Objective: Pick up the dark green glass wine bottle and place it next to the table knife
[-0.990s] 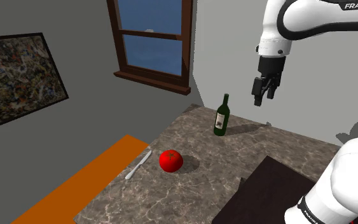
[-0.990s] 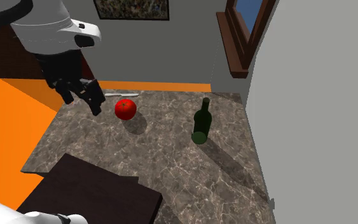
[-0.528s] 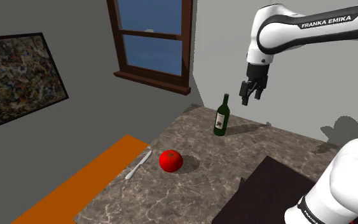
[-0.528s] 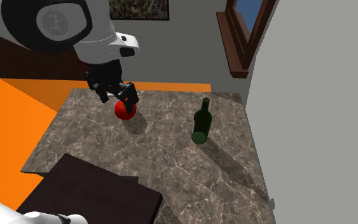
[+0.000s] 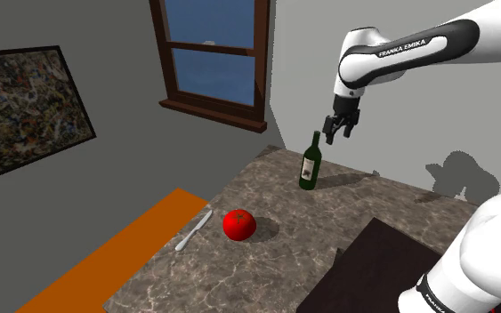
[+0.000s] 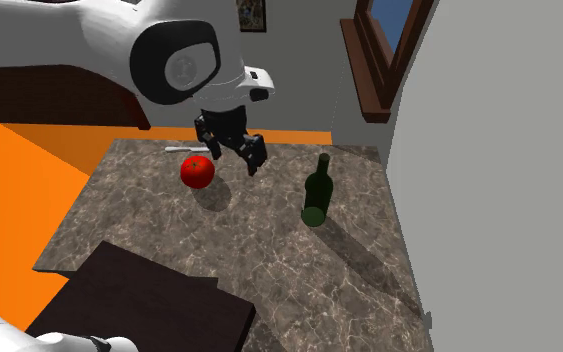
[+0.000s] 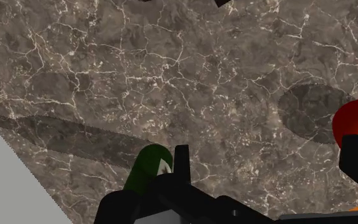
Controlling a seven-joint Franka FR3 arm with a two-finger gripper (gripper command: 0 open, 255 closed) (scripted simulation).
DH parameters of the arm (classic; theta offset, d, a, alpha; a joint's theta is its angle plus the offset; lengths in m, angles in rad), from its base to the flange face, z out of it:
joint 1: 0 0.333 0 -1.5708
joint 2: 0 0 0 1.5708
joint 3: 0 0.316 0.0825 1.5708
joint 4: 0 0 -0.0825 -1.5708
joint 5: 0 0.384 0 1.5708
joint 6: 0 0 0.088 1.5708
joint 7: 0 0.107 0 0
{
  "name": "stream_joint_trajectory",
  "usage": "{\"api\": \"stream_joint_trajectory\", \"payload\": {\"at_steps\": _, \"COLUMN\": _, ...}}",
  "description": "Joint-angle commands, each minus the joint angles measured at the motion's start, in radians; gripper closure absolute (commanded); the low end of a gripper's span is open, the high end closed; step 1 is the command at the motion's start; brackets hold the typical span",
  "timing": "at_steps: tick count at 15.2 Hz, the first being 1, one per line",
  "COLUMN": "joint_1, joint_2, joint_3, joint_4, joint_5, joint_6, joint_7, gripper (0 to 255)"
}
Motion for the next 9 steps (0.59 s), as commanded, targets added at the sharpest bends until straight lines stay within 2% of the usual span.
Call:
{"api": "stream_joint_trajectory", "payload": {"at_steps": 1, "joint_1": -0.006, "joint_2": 0.071, "joint_3": -0.02, "joint_4": 0.038, "joint_5": 0.01, "joint_6": 0.049, "joint_7": -0.019, "gripper": 0}}
{"api": "stream_joint_trajectory", "payload": {"at_steps": 9, "joint_1": -0.04, "joint_2": 0.345, "joint_3": -0.079, "joint_4": 0.226, "joint_5": 0.097, "joint_6": 0.186, "joint_7": -0.103, "gripper": 0}}
